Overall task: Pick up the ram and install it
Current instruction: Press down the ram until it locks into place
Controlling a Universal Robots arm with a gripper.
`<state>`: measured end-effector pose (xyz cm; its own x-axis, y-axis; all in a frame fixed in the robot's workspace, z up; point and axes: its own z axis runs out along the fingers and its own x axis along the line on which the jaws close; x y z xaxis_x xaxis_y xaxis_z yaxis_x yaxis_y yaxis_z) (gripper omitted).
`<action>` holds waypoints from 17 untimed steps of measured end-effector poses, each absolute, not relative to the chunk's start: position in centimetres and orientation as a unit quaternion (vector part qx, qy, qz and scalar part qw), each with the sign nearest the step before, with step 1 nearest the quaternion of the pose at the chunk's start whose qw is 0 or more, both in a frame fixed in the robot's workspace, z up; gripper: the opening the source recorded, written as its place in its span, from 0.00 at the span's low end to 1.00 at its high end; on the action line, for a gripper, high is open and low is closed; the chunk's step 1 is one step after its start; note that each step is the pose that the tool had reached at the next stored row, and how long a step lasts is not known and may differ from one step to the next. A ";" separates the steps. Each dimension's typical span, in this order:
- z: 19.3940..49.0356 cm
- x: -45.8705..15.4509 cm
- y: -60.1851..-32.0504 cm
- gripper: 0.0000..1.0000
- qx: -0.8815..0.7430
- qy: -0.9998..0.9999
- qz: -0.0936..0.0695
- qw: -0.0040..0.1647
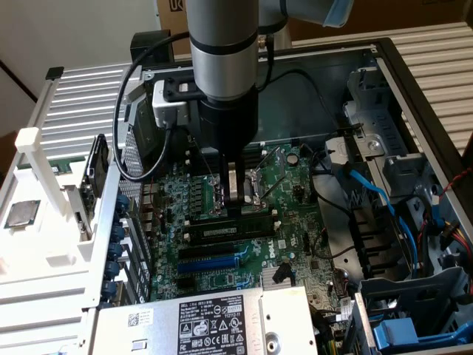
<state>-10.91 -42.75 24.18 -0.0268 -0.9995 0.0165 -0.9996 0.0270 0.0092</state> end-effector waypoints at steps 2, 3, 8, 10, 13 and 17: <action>24.2 -10.9 -42.6 0.10 0.698 -0.716 0.003 0.009; 24.2 -10.9 -42.6 0.10 0.698 -0.716 0.003 0.009; 24.2 -10.6 -42.6 0.10 0.698 -0.716 0.003 0.009; 24.2 -10.6 -42.6 0.10 0.698 -0.716 0.003 0.009; 24.2 -10.6 -42.7 0.10 0.698 -0.716 0.003 0.009; 24.1 -10.6 -42.9 0.10 0.698 -0.716 0.003 0.009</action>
<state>-10.63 -42.87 24.12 -0.0261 -0.9995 0.0168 -0.9996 0.0263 0.0090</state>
